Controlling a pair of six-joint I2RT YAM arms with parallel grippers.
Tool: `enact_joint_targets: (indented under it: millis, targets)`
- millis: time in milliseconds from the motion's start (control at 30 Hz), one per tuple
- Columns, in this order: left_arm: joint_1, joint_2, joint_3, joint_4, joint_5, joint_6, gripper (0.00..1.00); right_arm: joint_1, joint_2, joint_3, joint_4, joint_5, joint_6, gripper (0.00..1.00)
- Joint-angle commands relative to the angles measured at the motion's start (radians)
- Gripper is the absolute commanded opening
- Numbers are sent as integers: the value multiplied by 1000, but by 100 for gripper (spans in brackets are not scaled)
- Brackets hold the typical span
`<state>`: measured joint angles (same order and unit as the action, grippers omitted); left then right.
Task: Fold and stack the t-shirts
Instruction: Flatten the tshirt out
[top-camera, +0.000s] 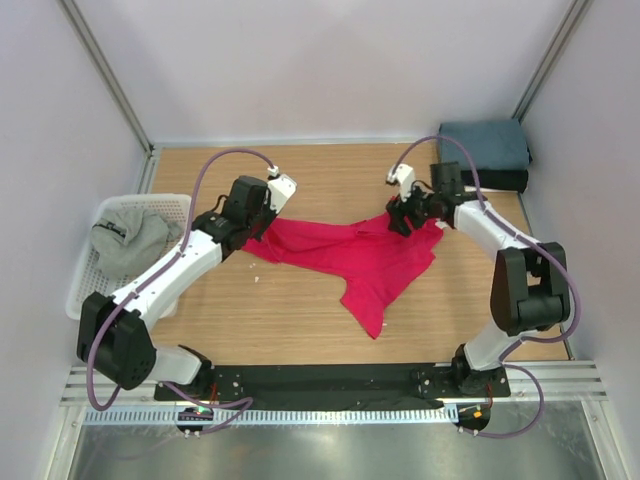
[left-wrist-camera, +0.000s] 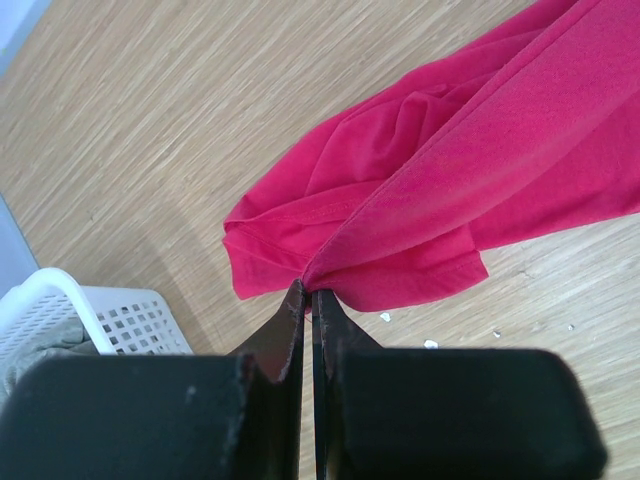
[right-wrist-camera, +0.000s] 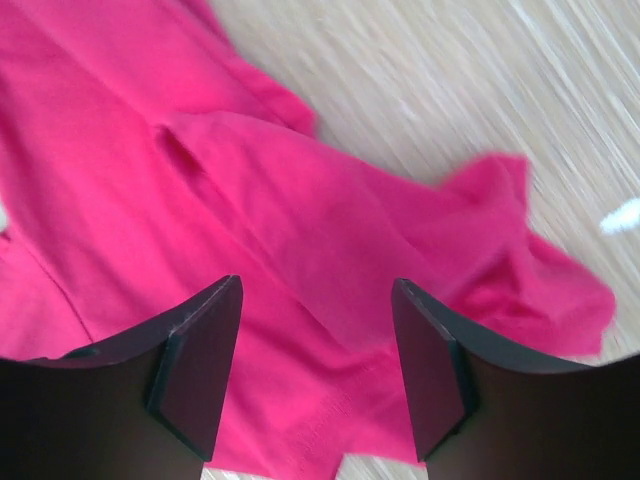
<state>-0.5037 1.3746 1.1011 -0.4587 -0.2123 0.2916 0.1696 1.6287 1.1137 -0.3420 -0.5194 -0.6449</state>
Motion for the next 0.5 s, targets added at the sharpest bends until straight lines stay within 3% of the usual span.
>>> enact_joint_targets:
  millis: [0, 67, 200, 467]
  targets:
    - [4, -35, 3, 34, 4, -8, 0, -154, 20, 89, -21, -130, 69, 65]
    - [4, -34, 2, 32, 11, -8, 0, -215, 52, 132, -49, -241, 118, 64]
    - [4, -28, 3, 32, 19, -9, 0, -288, 89, 143, -22, -303, 171, 62]
    - [4, -22, 3, 31, 8, -6, 0, -351, 296, 314, -359, -478, 25, 56]
